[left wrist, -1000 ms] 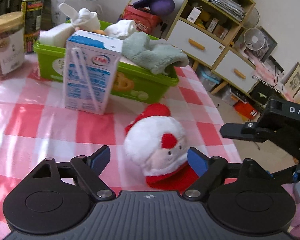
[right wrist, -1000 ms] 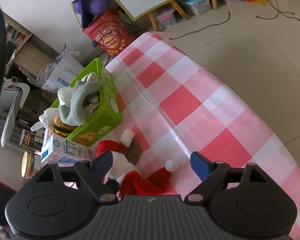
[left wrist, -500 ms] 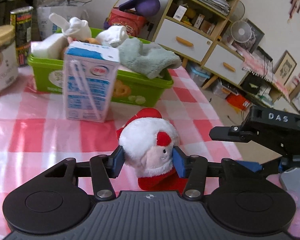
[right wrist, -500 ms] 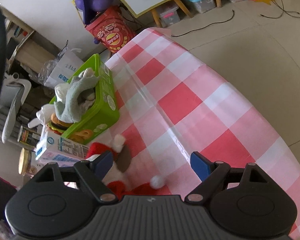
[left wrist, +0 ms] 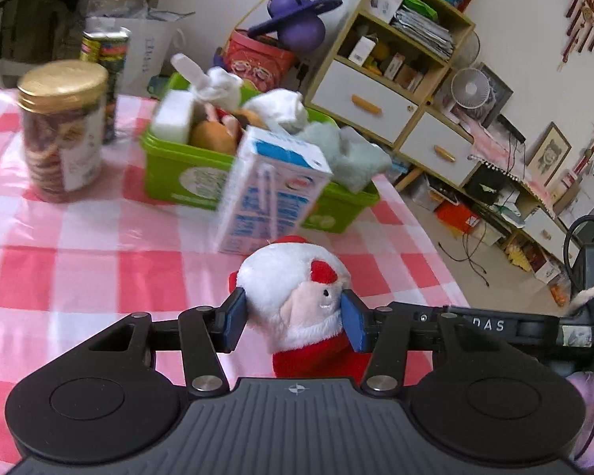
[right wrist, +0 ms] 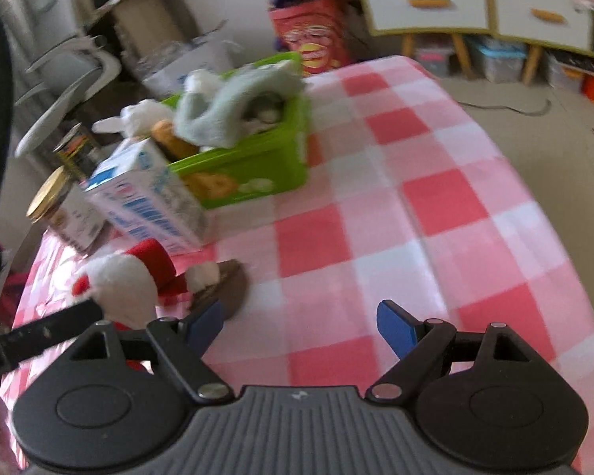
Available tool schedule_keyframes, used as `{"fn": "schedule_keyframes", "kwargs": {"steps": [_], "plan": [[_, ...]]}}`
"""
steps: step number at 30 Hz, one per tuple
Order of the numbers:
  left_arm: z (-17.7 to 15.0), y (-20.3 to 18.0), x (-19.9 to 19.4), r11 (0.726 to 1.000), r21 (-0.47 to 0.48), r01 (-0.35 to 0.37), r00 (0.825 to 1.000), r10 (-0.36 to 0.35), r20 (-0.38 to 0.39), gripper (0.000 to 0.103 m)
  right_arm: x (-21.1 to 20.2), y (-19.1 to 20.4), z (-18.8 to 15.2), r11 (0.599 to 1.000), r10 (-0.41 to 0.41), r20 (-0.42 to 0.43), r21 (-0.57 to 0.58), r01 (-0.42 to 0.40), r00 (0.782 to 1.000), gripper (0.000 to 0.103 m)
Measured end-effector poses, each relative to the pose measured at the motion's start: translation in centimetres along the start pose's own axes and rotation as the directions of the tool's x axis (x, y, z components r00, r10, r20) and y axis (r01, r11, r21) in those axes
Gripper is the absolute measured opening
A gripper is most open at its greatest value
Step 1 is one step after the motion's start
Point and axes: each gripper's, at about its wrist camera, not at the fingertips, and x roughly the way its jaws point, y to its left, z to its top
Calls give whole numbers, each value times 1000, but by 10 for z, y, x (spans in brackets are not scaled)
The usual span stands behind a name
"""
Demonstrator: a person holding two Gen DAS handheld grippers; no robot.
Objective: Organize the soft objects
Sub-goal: 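Lift the Santa plush with the left tool while the right tool moves to the brown 'I'm Milk tea' disc, then grasp the brown 'I'm Milk tea' disc with the right tool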
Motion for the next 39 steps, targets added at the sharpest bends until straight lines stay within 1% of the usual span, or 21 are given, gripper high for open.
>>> {"fn": "schedule_keyframes", "kwargs": {"steps": [3, 7, 10, 14, 16, 18, 20, 21, 23, 25, 29, 32, 34, 39], "plan": [[2, 11, -11, 999, 39, -37, 999, 36, 9, 51, 5, 18, -6, 997, 16, 2, -81, -16, 1000, 69], [1, 24, -22, 985, 124, -123, 992, 119, 37, 51, 15, 43, -16, 978, 22, 0, -207, -21, 1000, 69], [-2, 37, -26, 976, 139, -169, 985, 163, 47, 53, 24, 56, -22, 965, 6, -6, -263, -7, 1000, 69], [-5, 47, -28, 975, 129, -182, 983, 176, 51, 59, 37, 64, -26, 956, -31, -10, -293, 26, 999, 69], [-6, 46, -27, 973, 139, -187, 982, 181, 57, 64, 40, 67, -27, 949, -46, 3, -313, 45, 999, 68], [-7, 42, -25, 970, 153, -191, 981, 183, 64, 72, 44, 71, -28, 942, -57, 13, -330, 58, 998, 68], [-8, 40, -21, 965, 167, -200, 979, 192, 62, 74, 47, 75, -28, 939, -64, 26, -337, 69, 998, 66], [-9, 39, -20, 962, 174, -210, 977, 202, 63, 76, 48, 76, -27, 937, -67, 32, -341, 74, 997, 64], [-10, 36, -16, 952, 191, -238, 971, 231, 59, 77, 49, 80, -28, 933, -78, 46, -350, 89, 996, 61], [-11, 35, -12, 942, 205, -265, 964, 260, 53, 77, 51, 84, -28, 929, -78, 55, -357, 93, 995, 55], [-13, 37, -9, 936, 204, -288, 957, 286, 41, 77, 52, 90, -26, 926, -76, 62, -367, 93, 995, 46], [-14, 39, -7, 930, 205, -304, 952, 305, 31, 76, 53, 93, -26, 925, -77, 66, -368, 96, 995, 37], [-15, 39, -5, 929, 209, -306, 951, 308, 24, 72, 53, 93, -25, 924, -74, 65, -370, 93, 995, 28], [-14, 34, -5, 920, 234, -315, 948, 319, 25, 66, 49, 93, -24, 928, -53, 47, -366, 66, 998, 25]]}}
